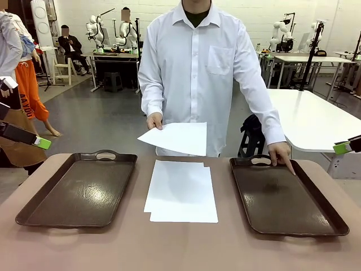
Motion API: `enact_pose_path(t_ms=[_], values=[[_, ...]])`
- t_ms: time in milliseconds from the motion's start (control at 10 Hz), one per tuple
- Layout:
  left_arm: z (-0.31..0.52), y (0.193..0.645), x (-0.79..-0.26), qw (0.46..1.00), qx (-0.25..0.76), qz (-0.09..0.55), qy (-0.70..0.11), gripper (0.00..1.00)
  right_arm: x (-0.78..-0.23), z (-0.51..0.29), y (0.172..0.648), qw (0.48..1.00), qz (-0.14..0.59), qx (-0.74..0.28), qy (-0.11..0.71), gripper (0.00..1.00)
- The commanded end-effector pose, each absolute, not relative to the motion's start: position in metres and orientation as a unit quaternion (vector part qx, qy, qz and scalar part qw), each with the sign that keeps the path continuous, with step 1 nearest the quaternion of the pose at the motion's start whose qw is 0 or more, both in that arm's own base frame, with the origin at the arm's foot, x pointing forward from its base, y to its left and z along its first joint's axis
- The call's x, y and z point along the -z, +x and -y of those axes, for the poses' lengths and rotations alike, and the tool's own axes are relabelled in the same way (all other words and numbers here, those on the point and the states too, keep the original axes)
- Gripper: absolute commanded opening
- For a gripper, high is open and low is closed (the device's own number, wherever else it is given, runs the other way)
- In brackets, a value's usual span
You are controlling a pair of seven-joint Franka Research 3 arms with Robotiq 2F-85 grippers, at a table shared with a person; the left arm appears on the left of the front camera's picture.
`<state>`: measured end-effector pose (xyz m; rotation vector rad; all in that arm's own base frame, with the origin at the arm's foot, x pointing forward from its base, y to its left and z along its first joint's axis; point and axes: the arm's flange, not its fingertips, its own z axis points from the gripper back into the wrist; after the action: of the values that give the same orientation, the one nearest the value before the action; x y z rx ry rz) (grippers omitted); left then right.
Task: Sort the A4 documents.
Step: Receive the A4 Paper.
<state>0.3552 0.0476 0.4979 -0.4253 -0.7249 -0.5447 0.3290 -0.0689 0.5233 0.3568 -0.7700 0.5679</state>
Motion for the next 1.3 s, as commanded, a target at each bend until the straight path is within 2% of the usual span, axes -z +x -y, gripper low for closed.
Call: enact_pose_path(t_ms=[0, 900, 1200], values=[[-0.049, 0.356, -0.496, 0.873, 0.268, 0.351, -0.209, 1.0, -0.523, 0.069, 0.329, 0.869, 0.37, -0.277, 0.176, 1.0], [-0.049, 0.356, -0.496, 0.873, 0.268, 0.351, -0.209, 1.0, -0.523, 0.069, 0.329, 0.872, 0.368, -0.272, 0.171, 1.0], [-0.049, 0.356, -0.496, 0.873, 0.268, 0.351, -0.209, 1.0, -0.514, 0.04, 0.374, 0.875, 0.29, -0.258, 0.291, 1.0]])
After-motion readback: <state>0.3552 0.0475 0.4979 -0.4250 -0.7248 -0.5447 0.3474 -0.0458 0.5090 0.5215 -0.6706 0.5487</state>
